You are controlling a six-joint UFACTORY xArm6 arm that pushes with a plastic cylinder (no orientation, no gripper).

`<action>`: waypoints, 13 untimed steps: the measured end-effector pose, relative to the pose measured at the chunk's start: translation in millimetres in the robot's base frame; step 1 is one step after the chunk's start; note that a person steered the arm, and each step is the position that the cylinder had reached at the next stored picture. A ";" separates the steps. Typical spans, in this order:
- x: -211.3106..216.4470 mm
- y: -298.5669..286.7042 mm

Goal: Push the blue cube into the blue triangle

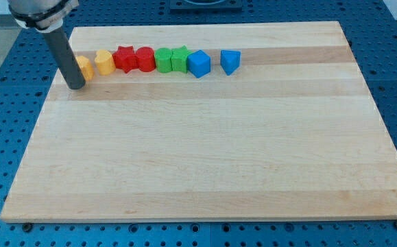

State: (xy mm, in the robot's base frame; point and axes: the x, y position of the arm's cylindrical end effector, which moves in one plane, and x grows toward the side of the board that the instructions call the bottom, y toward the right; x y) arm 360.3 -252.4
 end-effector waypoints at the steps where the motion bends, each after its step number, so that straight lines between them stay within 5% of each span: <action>1: -15.8 0.0; 5: 8.9 79.3; 7: 2.0 38.8; 10: -19.4 51.6; 13: -18.6 143.8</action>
State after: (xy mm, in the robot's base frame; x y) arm 341.7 -108.6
